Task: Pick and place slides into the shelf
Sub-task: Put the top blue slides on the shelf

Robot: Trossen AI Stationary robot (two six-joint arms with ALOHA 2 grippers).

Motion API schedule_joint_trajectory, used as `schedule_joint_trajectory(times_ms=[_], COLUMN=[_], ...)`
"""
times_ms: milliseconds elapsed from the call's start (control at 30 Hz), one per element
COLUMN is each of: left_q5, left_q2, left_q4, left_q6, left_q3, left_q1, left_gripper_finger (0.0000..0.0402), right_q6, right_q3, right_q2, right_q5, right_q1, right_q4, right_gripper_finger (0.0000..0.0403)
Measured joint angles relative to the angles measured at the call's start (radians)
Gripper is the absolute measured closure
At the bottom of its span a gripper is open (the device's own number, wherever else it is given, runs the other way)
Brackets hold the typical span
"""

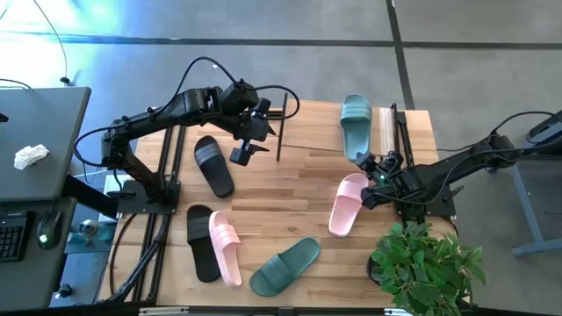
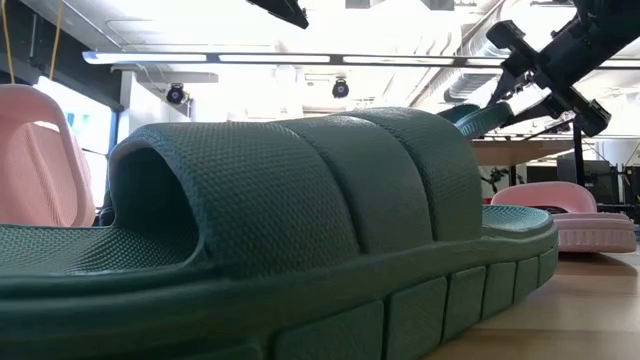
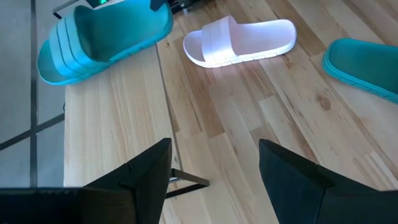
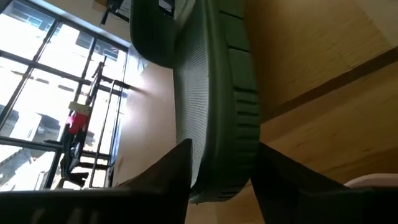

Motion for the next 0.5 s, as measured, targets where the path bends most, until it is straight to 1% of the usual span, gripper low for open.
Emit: schedule_joint_trajectory(times_ms=[133,233,300,500], left_q5=[0.0,0.0,0.0,0.0], left_q2=[0.0,0.0,0.0,0.0], left_q4=[0.0,0.0,0.0,0.001], left_q6=[0.0,0.001,0.001,0.001], left_q3=[0.0,0.0,0.0,0.0], left_q1=[0.0,0.0,0.0,0.0], left_gripper_finger=[0.0176,0.0176,0.0176,0.0176], right_q6=[0.004,0.013,0.014,0.038], right_q3=[0.0,-0.001,-0.001,-0.001], right_q2=[0.0,0.0,0.0,0.0], right_q5=[0.019,0.033,0.036,-0.011], right_q1=[0.0,0.0,0.0,-0.008], right_q4=[0.0,0.001,0.0,-0.006], right_gripper_finger=[0.0209,0.0189,0.0182,0.018])
